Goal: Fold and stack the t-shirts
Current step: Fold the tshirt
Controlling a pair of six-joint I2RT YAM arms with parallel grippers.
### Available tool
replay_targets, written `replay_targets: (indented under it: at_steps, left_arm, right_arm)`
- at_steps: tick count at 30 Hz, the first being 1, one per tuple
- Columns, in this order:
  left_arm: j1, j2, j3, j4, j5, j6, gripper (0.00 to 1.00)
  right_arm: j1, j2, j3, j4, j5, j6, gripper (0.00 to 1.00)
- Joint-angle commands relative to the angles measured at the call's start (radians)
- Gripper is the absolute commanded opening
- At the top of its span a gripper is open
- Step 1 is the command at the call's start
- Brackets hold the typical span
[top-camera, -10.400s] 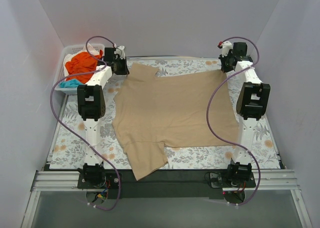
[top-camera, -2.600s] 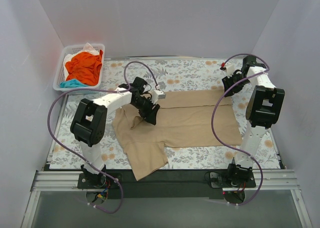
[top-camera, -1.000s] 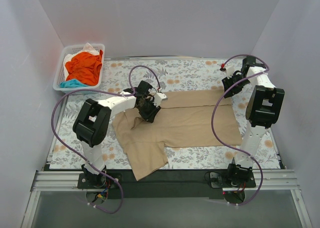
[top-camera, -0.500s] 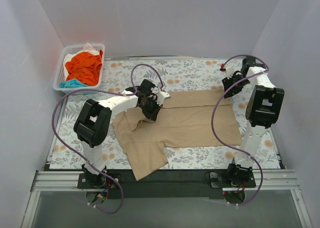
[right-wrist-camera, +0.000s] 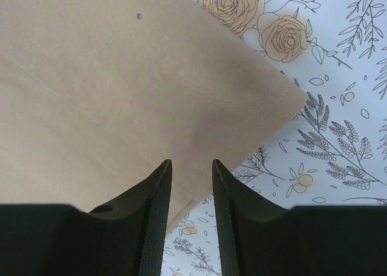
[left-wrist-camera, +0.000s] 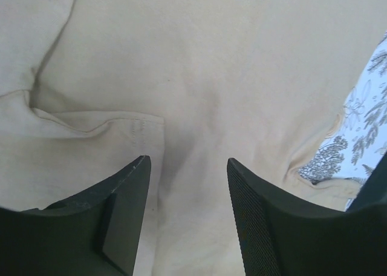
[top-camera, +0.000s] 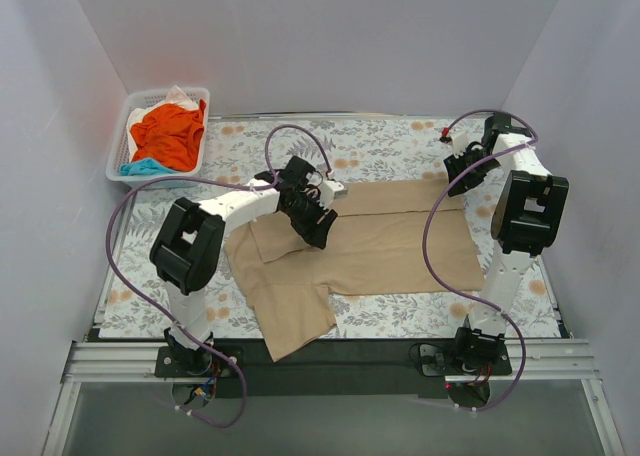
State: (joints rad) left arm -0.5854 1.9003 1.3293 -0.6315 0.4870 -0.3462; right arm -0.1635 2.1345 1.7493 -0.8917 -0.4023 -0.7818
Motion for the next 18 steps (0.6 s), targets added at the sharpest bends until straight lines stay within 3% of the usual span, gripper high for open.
replay_targets:
  at_steps: [1,5,11,18]
  left_arm:
    - [0.025,-0.067,0.042,-0.010,0.070,-0.065,0.51]
    - [0.176,-0.112,0.038,0.035,0.041,-0.138,0.48]
    - [0.350,-0.040,0.073,0.095,-0.161,-0.227,0.41]
    - [0.403,0.109,0.097,0.110,-0.238,-0.267,0.39]
  right_arm:
    - [-0.005,-0.002,0.022,-0.016,-0.009,0.000,0.34]
    - [-0.004,0.005,0.035,-0.016,-0.010,0.010,0.34]
    - [-0.004,0.059,0.104,-0.013,0.013,0.071,0.32]
    - [0.012,0.130,0.122,-0.013,0.072,0.119,0.32]
